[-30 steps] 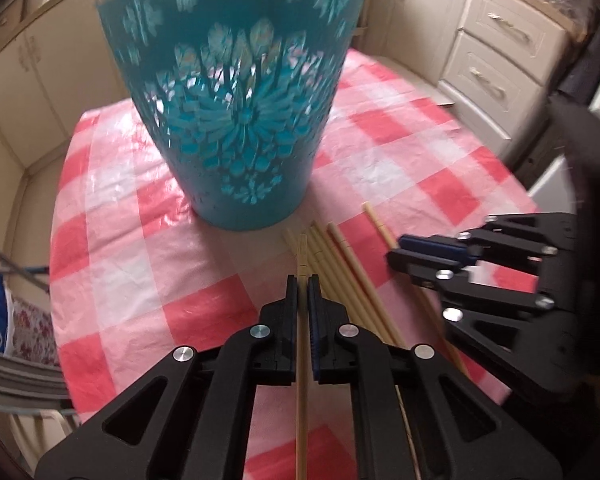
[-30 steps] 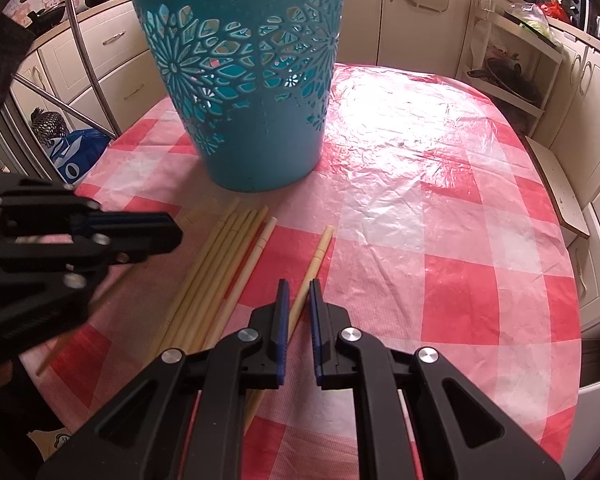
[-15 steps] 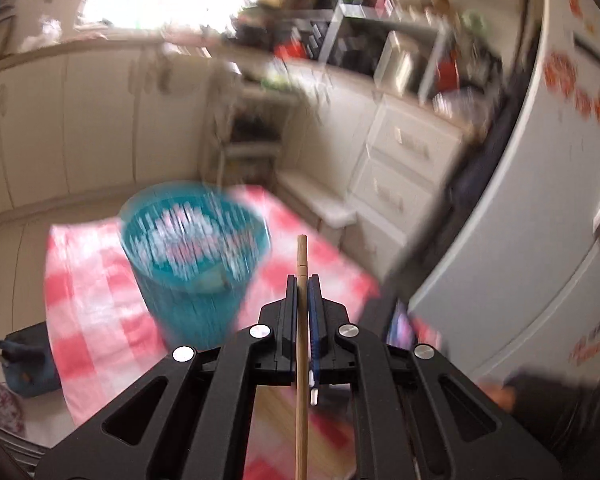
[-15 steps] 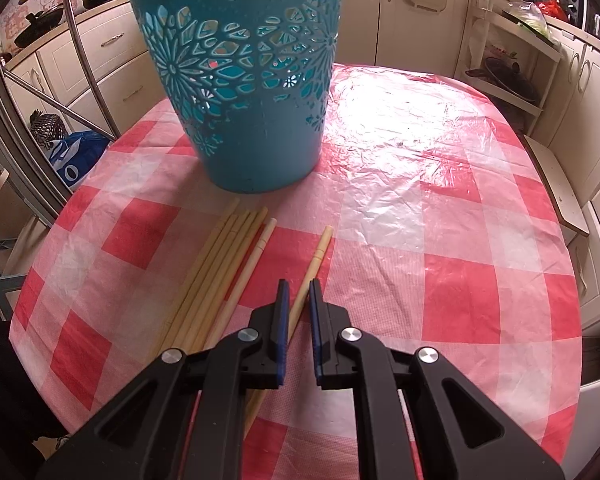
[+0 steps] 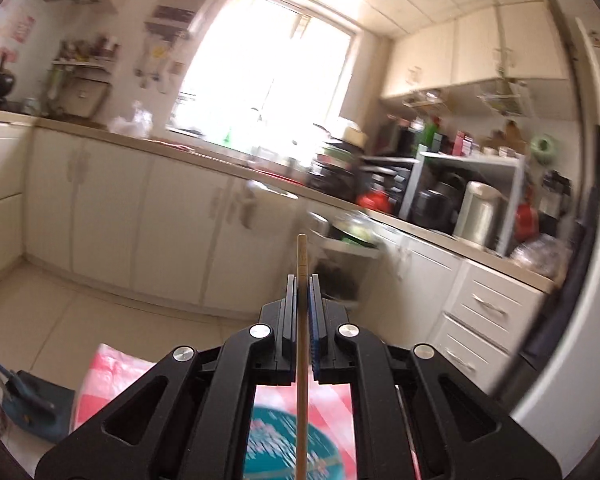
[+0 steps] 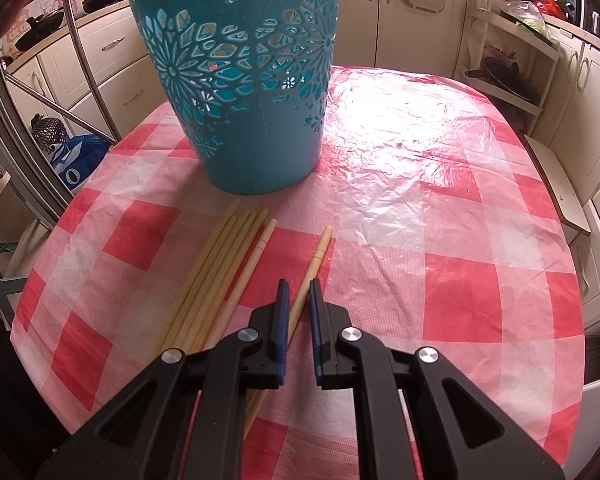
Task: Organize utensils
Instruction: 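Lift the stick with the left tool and drop it into the basket, then grasp a wooden stick with the right tool and lift it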
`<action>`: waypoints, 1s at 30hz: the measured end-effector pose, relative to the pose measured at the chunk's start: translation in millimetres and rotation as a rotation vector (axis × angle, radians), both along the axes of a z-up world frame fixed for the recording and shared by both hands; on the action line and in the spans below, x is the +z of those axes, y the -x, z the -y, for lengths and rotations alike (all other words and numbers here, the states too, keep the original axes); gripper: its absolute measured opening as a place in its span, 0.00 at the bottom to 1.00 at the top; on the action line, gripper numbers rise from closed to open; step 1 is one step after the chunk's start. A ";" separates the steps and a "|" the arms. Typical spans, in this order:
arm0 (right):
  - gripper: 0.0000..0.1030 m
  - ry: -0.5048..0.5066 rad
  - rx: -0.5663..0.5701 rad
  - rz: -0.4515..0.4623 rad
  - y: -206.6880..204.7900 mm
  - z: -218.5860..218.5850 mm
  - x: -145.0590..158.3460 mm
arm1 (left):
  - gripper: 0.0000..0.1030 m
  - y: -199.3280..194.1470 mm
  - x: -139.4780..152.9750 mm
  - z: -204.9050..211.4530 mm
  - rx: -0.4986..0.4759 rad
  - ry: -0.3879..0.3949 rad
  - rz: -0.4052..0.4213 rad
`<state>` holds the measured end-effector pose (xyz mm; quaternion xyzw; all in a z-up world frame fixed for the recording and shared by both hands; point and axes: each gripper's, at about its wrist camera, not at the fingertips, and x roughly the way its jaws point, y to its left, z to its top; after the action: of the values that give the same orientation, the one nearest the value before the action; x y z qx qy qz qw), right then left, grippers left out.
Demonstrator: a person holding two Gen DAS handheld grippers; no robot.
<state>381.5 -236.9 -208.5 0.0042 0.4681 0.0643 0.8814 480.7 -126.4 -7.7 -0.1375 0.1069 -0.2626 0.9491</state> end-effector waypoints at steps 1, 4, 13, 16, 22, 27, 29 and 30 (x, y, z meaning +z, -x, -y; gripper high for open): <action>0.10 -0.001 0.000 0.000 0.0 0.0 0.0 | 0.05 -7.7 -2.7 1.9 0.035 0.003 0.006; 0.10 0.002 0.004 0.002 -0.7 -1.0 0.0 | 0.05 -25.8 -10.8 5.1 0.083 -0.006 -0.016; 0.10 0.004 0.005 0.003 -0.3 -2.6 0.3 | 0.05 -35.0 -42.8 16.5 0.118 -0.131 -0.101; 0.11 -0.002 0.002 0.005 1.3 -2.3 -0.2 | 0.05 -28.7 -55.4 12.4 0.126 -0.149 -0.128; 0.11 -0.054 0.008 -0.017 1.5 5.5 0.7 | 0.51 -9.3 -72.2 -16.7 0.154 -0.142 -0.263; 0.11 -0.076 -0.001 -0.020 3.4 9.1 0.3 | 0.80 33.2 -75.1 -47.9 0.216 -0.105 -0.296; 0.11 -0.055 -0.002 -0.012 3.7 5.5 0.0 | 0.86 49.6 -75.5 -56.1 0.245 -0.107 -0.288; 0.11 -0.043 -0.002 -0.007 3.9 5.1 -0.1 | 0.87 54.0 -76.5 -57.6 0.248 -0.109 -0.287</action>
<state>377.6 -242.0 -208.7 0.0238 0.4698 0.0735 0.8794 426.8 -68.8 -84.2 -0.1339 0.2374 -0.1153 0.9552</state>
